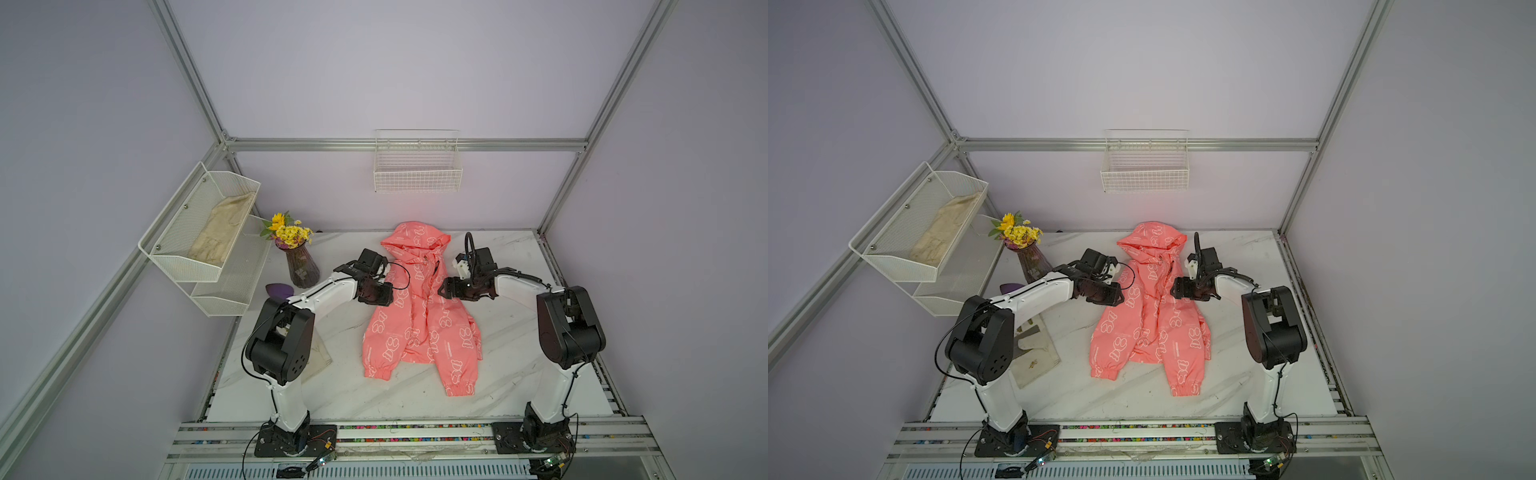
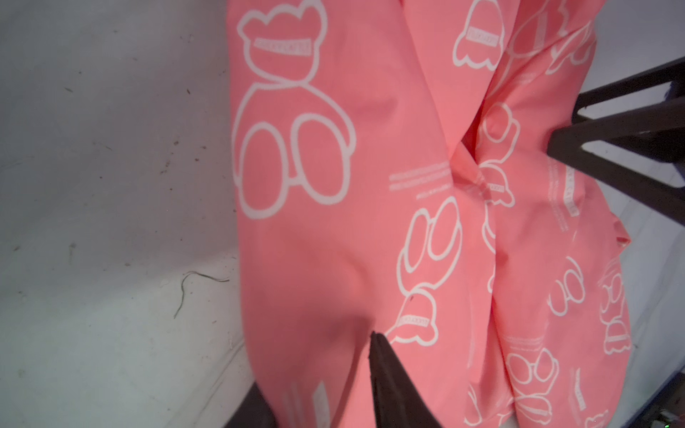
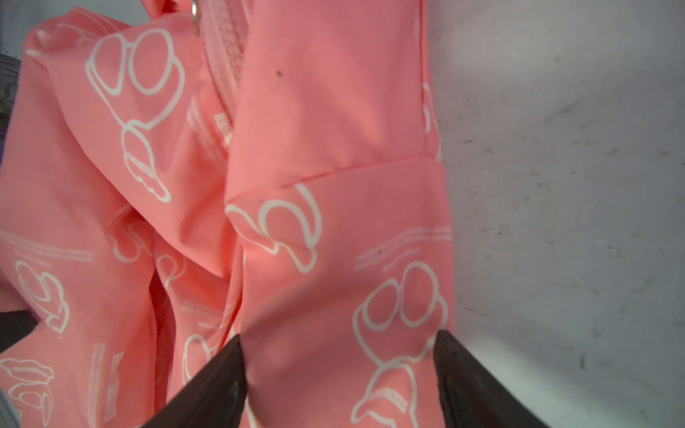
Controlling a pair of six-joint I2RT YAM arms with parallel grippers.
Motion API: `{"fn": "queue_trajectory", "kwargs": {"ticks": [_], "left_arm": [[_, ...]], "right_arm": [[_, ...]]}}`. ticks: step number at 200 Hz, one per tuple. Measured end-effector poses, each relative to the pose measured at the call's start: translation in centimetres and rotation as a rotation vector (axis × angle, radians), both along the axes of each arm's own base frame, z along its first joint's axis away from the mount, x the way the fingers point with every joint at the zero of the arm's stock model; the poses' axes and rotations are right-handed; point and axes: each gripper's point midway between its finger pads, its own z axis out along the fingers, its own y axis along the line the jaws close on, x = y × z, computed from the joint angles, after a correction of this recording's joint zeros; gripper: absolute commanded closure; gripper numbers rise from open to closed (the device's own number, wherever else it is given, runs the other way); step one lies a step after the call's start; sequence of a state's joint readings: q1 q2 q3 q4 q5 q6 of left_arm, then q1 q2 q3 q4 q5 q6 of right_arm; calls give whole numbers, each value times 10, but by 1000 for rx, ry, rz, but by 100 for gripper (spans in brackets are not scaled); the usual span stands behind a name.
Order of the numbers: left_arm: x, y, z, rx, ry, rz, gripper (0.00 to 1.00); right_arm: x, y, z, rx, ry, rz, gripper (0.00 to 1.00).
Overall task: Unzip the jacket
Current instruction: Flatten out the jacket at the center of the board.
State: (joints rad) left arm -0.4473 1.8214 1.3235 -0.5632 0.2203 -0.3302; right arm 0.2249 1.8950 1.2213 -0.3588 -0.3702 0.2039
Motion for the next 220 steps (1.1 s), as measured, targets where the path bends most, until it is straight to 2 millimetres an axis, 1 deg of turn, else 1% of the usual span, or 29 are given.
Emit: {"fn": "queue_trajectory", "kwargs": {"ticks": [23, 34, 43, 59, 72, 75, 79, 82, 91, 98, 104, 111, 128, 148, 162, 171, 182, 194, 203, 211, 220], "left_arm": [[-2, 7, 13, 13, -42, 18, 84], [-2, 12, 22, 21, -70, 31, 87], [-2, 16, 29, 28, -94, 41, 91], [-2, 22, 39, 37, -124, 60, 98], [-2, 27, 43, 46, -138, 73, 99], [-2, 28, 43, 48, -139, 75, 97], [-2, 30, 43, 51, -141, 78, 91], [-2, 31, 42, 53, -141, 81, 84], [-4, 34, 41, 58, -137, 83, 58], [-5, 35, 39, 59, -129, 85, 43], [-6, 36, 38, 61, -125, 87, 35], [-7, 36, 36, 60, -119, 85, 29], [-11, 36, 33, 52, -103, 83, 24], [-16, 32, 32, 25, -80, 77, 21], [-17, 29, 32, 8, -69, 75, 21], [-19, 27, 32, -3, -63, 73, 21], [-20, 24, 32, -14, -56, 75, 20], [-21, 20, 33, -24, -53, 72, 15], [-22, 16, 32, -32, -49, 66, 14], [-23, 13, 30, -38, -41, 66, 13], [-23, 9, 24, -39, -28, 63, 13]], "right_arm": [[0, 0, -1, -1, 2, 3, 33], [0, 0, 0, -1, 1, 4, 41], [0, 0, 0, 0, 1, 6, 45], [0, 1, 1, 2, -2, 11, 60], [0, 2, 2, 4, -1, 13, 71], [0, 2, 2, 7, 2, 8, 74], [0, 2, 2, 7, -1, 14, 77], [0, 2, 2, 9, 2, 9, 79], [0, 3, 3, 10, -3, 18, 86], [0, 3, 3, 12, -2, 18, 93], [0, 4, 3, 14, -2, 20, 100], [0, 4, 3, 15, -1, 18, 100], [0, 4, 4, 19, 3, 16, 100], [-1, 3, 5, 11, 0, 11, 100], [-1, -1, 13, -3, -13, 1, 100], [-1, -4, 23, -17, -33, -10, 100], [0, -9, 39, -35, -71, -27, 100], [1, -15, 60, -55, -121, -47, 100], [1, -20, 73, -71, -151, -61, 100], [0, -25, 85, -92, -179, -76, 100], [-1, -31, 95, -116, -201, -93, 100]]}}
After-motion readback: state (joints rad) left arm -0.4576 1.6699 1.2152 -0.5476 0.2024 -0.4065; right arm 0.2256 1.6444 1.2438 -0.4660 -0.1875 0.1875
